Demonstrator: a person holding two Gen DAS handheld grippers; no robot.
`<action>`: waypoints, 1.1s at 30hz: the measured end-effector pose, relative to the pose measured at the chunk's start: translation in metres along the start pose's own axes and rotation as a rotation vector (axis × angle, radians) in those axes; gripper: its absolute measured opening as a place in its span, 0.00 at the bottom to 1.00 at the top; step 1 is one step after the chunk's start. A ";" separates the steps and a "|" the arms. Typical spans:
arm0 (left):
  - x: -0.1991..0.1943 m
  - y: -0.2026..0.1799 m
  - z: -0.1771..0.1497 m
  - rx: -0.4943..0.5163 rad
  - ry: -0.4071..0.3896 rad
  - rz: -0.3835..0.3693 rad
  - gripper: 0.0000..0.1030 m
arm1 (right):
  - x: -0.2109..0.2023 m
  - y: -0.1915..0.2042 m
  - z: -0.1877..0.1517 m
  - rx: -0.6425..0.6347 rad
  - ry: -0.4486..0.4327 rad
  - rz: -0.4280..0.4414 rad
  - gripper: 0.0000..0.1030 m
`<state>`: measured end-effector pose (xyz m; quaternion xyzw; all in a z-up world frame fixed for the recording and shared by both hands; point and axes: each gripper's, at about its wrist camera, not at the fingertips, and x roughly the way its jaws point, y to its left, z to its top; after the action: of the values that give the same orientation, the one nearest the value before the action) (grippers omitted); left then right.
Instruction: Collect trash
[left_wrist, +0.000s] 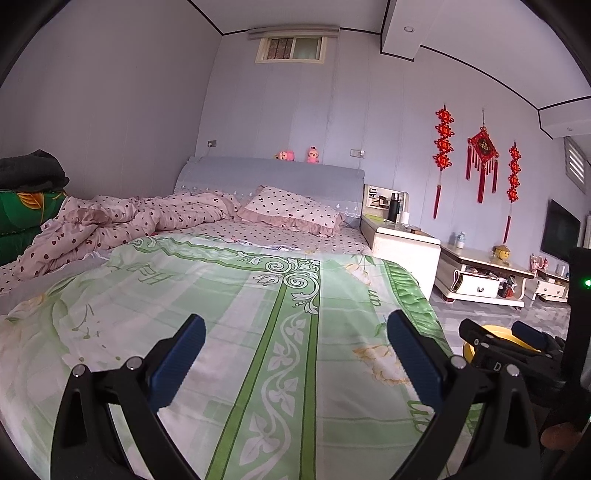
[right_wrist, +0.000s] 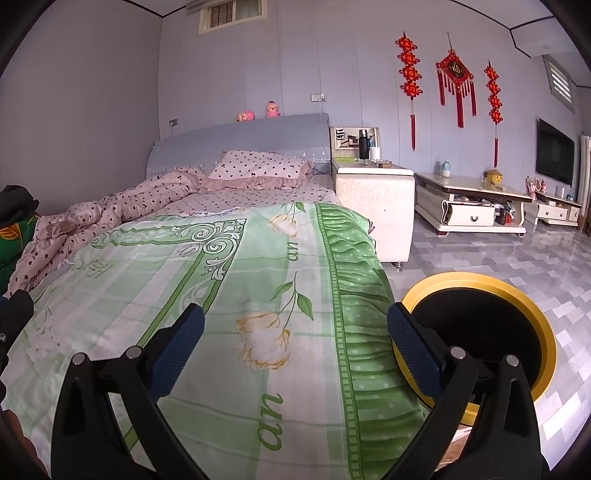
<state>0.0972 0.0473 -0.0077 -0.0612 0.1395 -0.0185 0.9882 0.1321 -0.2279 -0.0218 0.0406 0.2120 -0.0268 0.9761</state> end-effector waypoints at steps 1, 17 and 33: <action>0.001 0.001 0.001 0.000 0.000 -0.001 0.92 | 0.000 0.000 0.000 0.000 0.001 0.000 0.92; 0.000 -0.002 0.000 -0.006 0.003 -0.023 0.92 | 0.008 -0.002 -0.003 0.002 0.028 -0.009 0.92; -0.002 -0.004 0.000 -0.006 0.005 -0.027 0.92 | 0.009 -0.004 -0.003 0.006 0.037 -0.007 0.92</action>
<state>0.0957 0.0438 -0.0065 -0.0661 0.1413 -0.0317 0.9872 0.1389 -0.2316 -0.0286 0.0434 0.2301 -0.0300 0.9717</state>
